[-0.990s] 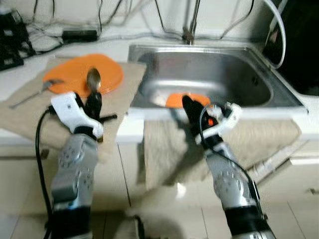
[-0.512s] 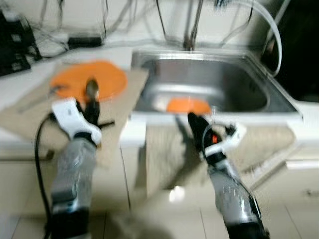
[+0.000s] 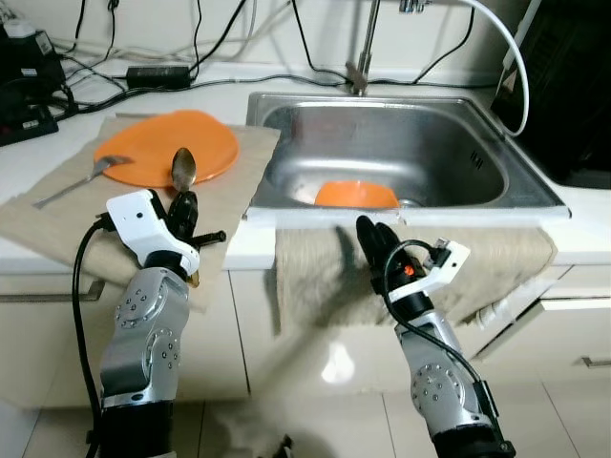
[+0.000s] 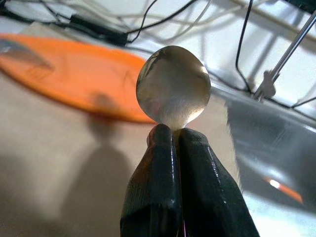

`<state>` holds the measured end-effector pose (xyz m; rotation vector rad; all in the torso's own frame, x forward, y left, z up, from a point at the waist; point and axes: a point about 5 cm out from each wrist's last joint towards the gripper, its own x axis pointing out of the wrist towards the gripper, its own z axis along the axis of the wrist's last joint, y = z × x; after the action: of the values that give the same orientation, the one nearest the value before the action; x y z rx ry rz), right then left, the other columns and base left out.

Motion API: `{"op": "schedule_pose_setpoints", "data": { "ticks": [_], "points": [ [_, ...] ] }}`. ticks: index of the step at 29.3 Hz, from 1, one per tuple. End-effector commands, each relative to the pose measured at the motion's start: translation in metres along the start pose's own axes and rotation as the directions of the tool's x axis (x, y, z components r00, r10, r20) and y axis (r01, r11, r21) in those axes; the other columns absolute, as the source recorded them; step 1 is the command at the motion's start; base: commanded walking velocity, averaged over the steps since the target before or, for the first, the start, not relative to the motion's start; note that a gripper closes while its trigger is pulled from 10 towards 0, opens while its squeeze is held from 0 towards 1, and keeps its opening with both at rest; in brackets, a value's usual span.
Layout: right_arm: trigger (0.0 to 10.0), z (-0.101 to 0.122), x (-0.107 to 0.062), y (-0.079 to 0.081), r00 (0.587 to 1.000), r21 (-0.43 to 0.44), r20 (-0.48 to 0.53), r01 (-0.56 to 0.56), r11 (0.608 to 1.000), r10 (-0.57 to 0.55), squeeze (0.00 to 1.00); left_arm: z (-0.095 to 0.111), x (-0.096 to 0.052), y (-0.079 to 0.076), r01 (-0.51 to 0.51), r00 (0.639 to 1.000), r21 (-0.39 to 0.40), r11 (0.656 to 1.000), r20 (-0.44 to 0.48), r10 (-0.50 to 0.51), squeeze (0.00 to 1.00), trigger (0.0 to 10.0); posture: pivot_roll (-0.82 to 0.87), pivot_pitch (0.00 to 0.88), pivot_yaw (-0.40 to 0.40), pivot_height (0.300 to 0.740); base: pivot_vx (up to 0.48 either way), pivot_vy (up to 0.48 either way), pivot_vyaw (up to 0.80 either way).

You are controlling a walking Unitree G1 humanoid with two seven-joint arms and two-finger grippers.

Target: Kitchen organization

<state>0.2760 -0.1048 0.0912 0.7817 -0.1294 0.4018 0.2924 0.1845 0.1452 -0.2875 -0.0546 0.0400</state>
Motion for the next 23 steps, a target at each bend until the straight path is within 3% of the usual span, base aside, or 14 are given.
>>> {"op": "schedule_pose_setpoints", "data": {
  "ticks": [1,9,23],
  "points": [
    [10.0,0.048,0.0582,0.0143,0.984,-0.723,-0.008,0.118,0.681,-0.178,0.0,0.0024,-0.0006,-0.002,0.011,1.0,0.006,1.0,0.016,-0.011,0.0,0.0,0.11,0.0,-0.012,0.74,-0.48,0.0,0.0],
    [10.0,0.0466,0.0578,0.0136,0.984,-0.725,-0.013,0.112,0.68,-0.176,0.0,0.0021,0.0003,-0.0034,0.008,1.0,-0.003,1.0,0.013,-0.008,0.0,0.0,0.11,0.0,-0.013,0.74,-0.48,0.0,0.0],
    [10.0,0.0422,0.0553,0.0102,0.983,-0.726,-0.024,0.11,0.679,-0.185,0.0,0.0008,0.0006,-0.0047,0.005,1.0,0.012,1.0,0.003,-0.005,0.0,0.0,0.11,0.0,-0.012,0.74,0.0,0.0,0.0]
  ]
}}
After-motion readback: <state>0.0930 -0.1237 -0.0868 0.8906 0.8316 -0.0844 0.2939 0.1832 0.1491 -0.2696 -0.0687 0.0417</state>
